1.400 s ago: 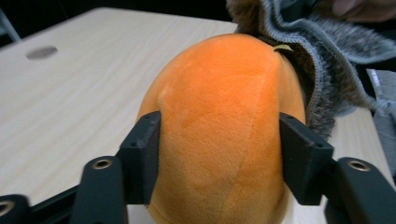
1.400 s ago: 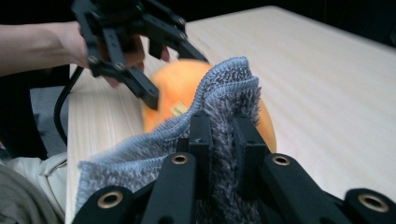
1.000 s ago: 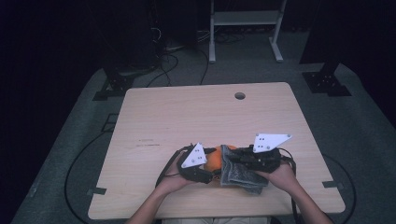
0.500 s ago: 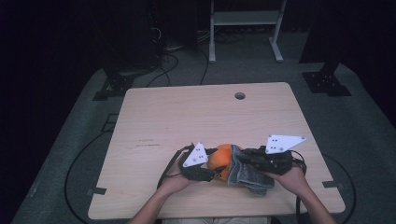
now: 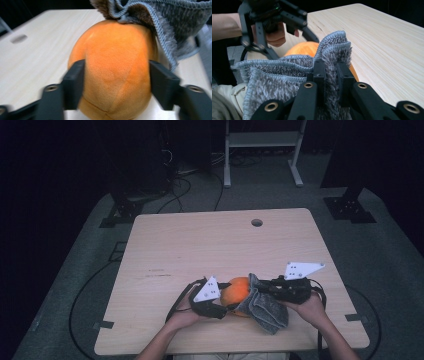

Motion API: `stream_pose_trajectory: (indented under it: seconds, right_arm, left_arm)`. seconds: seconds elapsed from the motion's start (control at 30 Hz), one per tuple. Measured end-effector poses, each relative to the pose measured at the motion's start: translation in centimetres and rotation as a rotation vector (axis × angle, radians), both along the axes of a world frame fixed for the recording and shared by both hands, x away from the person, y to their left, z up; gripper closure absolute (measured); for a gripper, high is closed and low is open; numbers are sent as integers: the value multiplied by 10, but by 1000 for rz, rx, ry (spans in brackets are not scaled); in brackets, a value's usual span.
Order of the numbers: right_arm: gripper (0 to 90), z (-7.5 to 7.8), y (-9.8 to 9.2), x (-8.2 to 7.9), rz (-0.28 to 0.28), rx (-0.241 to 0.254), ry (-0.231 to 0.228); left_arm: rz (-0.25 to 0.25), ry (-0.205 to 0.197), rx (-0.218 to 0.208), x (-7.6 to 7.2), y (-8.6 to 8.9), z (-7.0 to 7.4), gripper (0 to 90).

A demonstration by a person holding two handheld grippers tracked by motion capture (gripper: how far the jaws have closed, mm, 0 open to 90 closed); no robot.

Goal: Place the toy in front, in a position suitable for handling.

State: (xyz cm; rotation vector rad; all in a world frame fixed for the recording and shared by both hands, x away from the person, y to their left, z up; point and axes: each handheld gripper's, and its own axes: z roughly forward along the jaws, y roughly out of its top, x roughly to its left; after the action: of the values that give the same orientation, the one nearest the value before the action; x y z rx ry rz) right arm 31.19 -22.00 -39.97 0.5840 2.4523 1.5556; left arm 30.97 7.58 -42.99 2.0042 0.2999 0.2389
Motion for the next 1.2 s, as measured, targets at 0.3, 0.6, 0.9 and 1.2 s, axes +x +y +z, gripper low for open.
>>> stream_pose_trajectory:
  seconds: [0.3,0.6,0.9,1.2]
  right_arm:
    - [799,-1,1,-17,19,-50,-33]
    - [799,15,38,-21,114,-56,-79]
    - [798,-2,5,-13,22,-24,-30]
    - [798,-8,6,-26,66,-28,-23]
  left_arm:
    - [19,136,-55,7,1,-2,314]
    - [-19,-75,59,-9,-7,4,390]
    - [-15,48,5,-2,3,-2,293]
    - [-21,249,-35,12,0,-8,232]
